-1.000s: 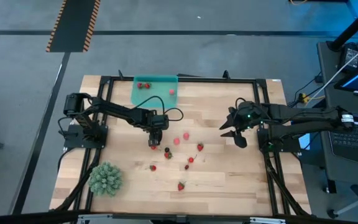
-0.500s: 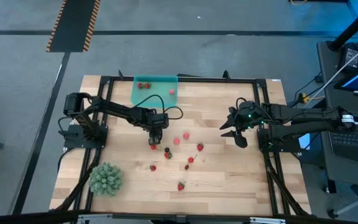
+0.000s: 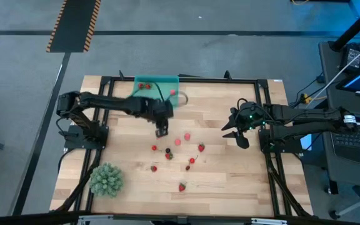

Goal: Pick and placing Produce into tupperware
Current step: Put the pink peach into the blue bin

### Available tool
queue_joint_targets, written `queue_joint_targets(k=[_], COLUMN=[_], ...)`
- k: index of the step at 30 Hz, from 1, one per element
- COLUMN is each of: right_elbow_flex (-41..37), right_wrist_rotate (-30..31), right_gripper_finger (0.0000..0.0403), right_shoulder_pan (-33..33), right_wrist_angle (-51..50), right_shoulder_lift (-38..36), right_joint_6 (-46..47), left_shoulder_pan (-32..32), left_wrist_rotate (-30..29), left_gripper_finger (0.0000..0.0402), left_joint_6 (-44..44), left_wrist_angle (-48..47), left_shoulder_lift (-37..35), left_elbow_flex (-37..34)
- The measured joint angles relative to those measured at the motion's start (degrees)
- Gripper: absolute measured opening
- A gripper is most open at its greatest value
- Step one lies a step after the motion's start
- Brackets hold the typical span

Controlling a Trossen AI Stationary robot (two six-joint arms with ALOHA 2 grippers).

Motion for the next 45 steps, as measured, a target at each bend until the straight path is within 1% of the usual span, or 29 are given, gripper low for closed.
queue_joint_targets(k=[6,9,14,18,22,23,25,28,33,34,36,38,40,42,45], right_elbow_flex=[0.00,0.00,0.02,0.04,0.04,0.04,0.04,0.04,0.04,0.04,0.04,0.04,0.04,0.04,0.04], right_wrist_rotate=[0.00,0.00,0.00,0.00,0.00,0.02,0.01,0.00,0.00,0.00,0.01,0.00,0.00,0.02,0.02], right_gripper_finger=[0.0165,0.0165,0.0165,0.0165,0.0165,0.0165,0.0165,0.0165,0.0165,0.0165,0.0165,0.0165,0.0165,0.0165,0.0165], right_shoulder_pan=[0.00,0.00,0.00,0.02,0.00,0.00,0.00,0.00,0.00,0.01,0.01,0.00,0.02,0.02,0.01], right_wrist_angle=[0.01,-0.08,-0.36,-0.35,-0.34,-0.36,-0.34,-0.34,-0.34,-0.34,-0.34,-0.34,-0.34,-0.34,-0.34], right_shoulder_lift=[0.00,0.00,0.00,0.00,0.00,0.00,0.00,0.00,0.00,0.00,0.00,0.00,0.00,0.00,0.00], right_joint_6=[-0.15,-0.22,-0.26,-1.31,-1.77,-1.77,-1.77,-1.77,-1.79,-1.78,-1.79,-1.79,-1.79,-1.79,-1.79], left_shoulder_pan=[10.14,15.52,23.26,26.44,27.51,27.73,28.41,29.64,32.85,33.45,34.41,35.34,36.31,37.51,38.86], left_wrist_rotate=[-0.12,0.09,5.20,5.75,6.58,7.89,13.44,25.74,50.35,54.18,59.62,62.51,62.95,61.27,55.22], left_gripper_finger=[0.0084,0.0087,0.0090,0.0085,0.0087,0.0088,0.0089,0.0085,0.0083,0.0085,0.0088,0.0088,0.0086,0.0084,0.0088], left_joint_6=[-0.17,-0.22,-0.06,-0.07,-0.07,-0.06,0.01,-0.09,-1.54,-1.64,-1.60,-1.62,-1.60,-1.60,-1.62], left_wrist_angle=[0.20,2.59,2.57,4.42,8.19,8.85,10.26,13.14,18.99,19.88,21.39,22.35,22.63,22.60,22.58], left_shoulder_lift=[-0.95,-0.38,1.28,4.28,7.02,7.38,7.64,7.64,7.64,7.64,7.64,7.64,7.64,7.64,7.64], left_elbow_flex=[7.25,8.94,9.18,9.17,9.17,9.17,9.17,9.17,9.17,9.15,9.17,9.17,9.17,9.15,9.16])
